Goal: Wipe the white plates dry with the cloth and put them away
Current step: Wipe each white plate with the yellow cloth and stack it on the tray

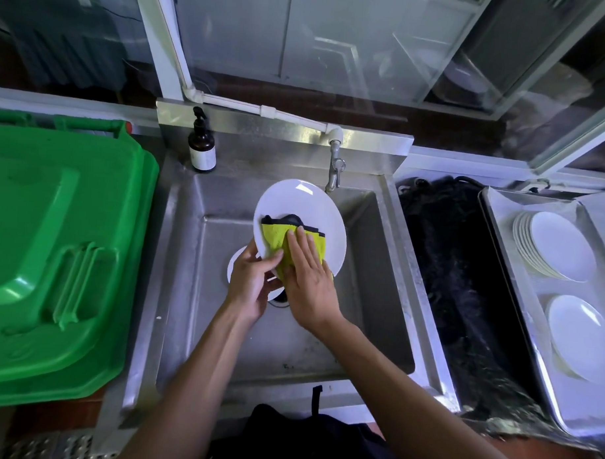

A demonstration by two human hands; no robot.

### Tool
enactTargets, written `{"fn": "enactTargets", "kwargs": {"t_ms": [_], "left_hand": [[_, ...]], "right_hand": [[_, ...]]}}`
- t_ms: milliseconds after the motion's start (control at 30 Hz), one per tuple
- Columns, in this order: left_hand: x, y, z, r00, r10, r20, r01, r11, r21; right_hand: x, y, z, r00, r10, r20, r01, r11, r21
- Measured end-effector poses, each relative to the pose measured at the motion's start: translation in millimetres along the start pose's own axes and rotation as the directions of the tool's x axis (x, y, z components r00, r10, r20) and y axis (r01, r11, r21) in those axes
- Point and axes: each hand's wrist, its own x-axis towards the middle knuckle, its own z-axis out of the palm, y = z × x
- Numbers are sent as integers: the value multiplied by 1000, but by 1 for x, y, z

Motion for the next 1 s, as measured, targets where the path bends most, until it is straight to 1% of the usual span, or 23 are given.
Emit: {"fn": "enactTargets", "kwargs": {"t_ms": [67, 133, 267, 367, 500, 633, 867, 1000], "left_hand": [[-1, 2, -3, 1000, 24, 11, -24, 999, -29], [-1, 5, -5, 999, 46, 17, -45, 998, -54], [-3, 7, -9, 998, 60, -15, -62, 993, -105], [-4, 6, -14, 998, 55, -42, -59, 992, -111], [-7, 7, -21, 998, 48, -43, -51, 995, -90], [-9, 11, -27, 999, 19, -26, -20, 998, -51], [-11, 19, -42, 1000, -23, 15, 23, 999, 46], [-14, 20, -45, 997, -55, 48, 50, 993, 104]], "right_hand": [[-1, -7, 2, 1000, -14, -22, 15, 999, 29], [-4, -10, 3, 998, -40, -40, 41, 999, 19], [-11, -3, 3, 995, -104, -13, 102, 989, -111], [-11, 7, 2, 993, -116, 0, 114, 982, -151], [-7, 21, 0, 998, -68, -1, 66, 973, -220], [6, 29, -10, 1000, -26, 3, 26, 976, -218], [41, 28, -28, 1000, -24, 3, 24, 972, -233], [56, 21, -32, 996, -90, 16, 91, 960, -265]]}}
